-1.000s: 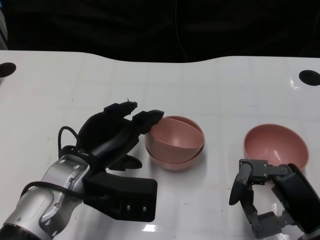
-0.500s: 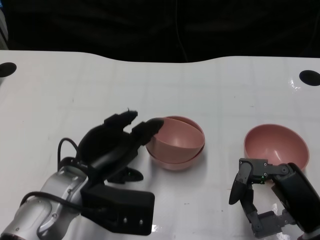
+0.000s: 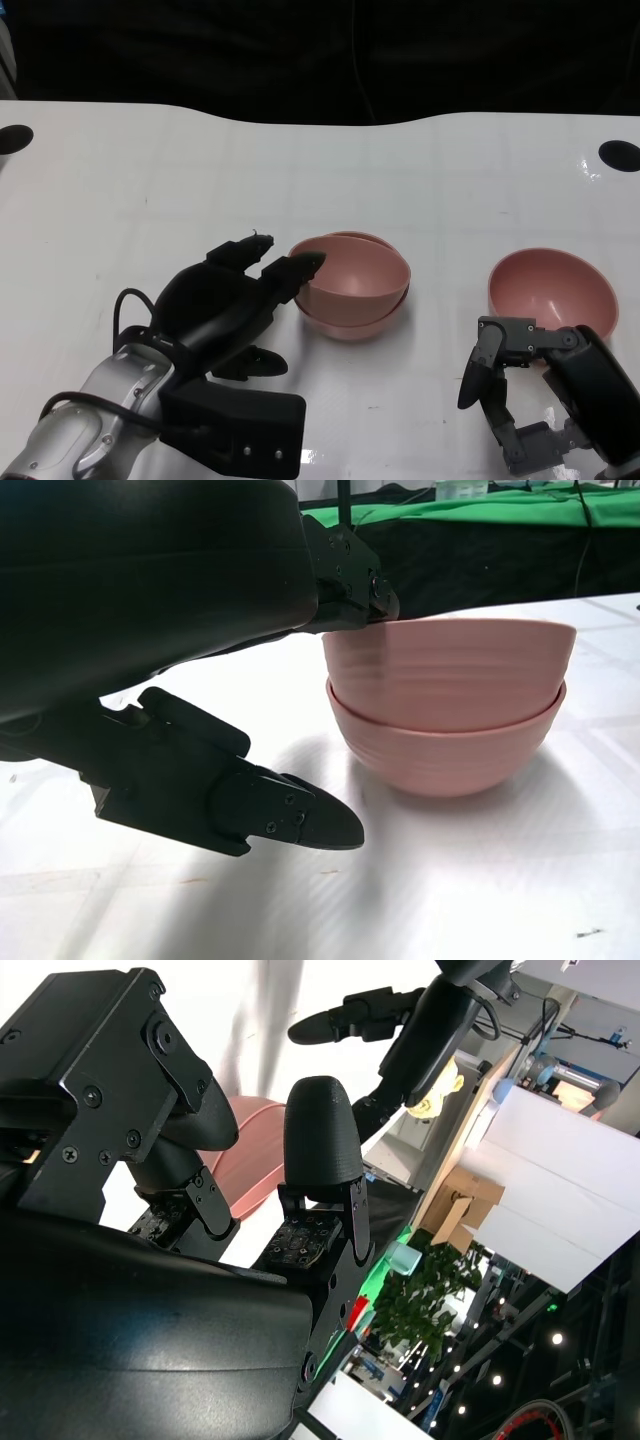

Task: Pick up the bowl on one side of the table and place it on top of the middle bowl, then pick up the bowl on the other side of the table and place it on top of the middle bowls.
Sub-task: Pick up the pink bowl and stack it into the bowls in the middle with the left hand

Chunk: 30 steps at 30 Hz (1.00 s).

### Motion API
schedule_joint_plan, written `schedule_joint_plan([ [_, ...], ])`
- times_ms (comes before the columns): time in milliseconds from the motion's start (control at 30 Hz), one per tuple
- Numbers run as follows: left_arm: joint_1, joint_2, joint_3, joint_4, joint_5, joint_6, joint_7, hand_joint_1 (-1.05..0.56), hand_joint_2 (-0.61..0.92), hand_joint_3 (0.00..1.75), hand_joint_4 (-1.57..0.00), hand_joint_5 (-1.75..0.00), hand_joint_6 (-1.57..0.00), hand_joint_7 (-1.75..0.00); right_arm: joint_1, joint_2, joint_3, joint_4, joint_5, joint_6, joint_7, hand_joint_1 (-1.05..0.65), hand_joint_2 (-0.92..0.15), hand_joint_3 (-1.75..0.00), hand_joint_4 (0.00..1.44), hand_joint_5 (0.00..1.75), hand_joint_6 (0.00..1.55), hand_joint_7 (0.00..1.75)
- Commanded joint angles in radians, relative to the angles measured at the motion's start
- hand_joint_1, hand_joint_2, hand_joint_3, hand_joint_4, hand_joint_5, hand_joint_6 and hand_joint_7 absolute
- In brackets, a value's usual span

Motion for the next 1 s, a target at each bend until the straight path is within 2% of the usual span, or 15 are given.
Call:
schedule_joint_plan([
  [33, 0.007, 0.022, -0.008, 0.023, -0.003, 0.002, -0.011, -0.66, 0.92, 0.30, -0.06, 0.00, -0.15, -0.01, 0.008, -0.016, -0.005, -0.017, 0.002, 0.010, 0.000, 0.18, -0.19, -1.62, 0.91, 1.75, 0.87, 1.35],
  [1000, 0.015, 0.015, -0.018, 0.041, -0.009, 0.003, 0.005, -0.68, 0.92, 0.34, -0.04, 0.00, -0.12, 0.00, 0.010, -0.013, -0.005, -0.020, 0.002, 0.017, -0.001, 0.19, -0.18, -1.63, 0.92, 1.75, 0.87, 1.36],
])
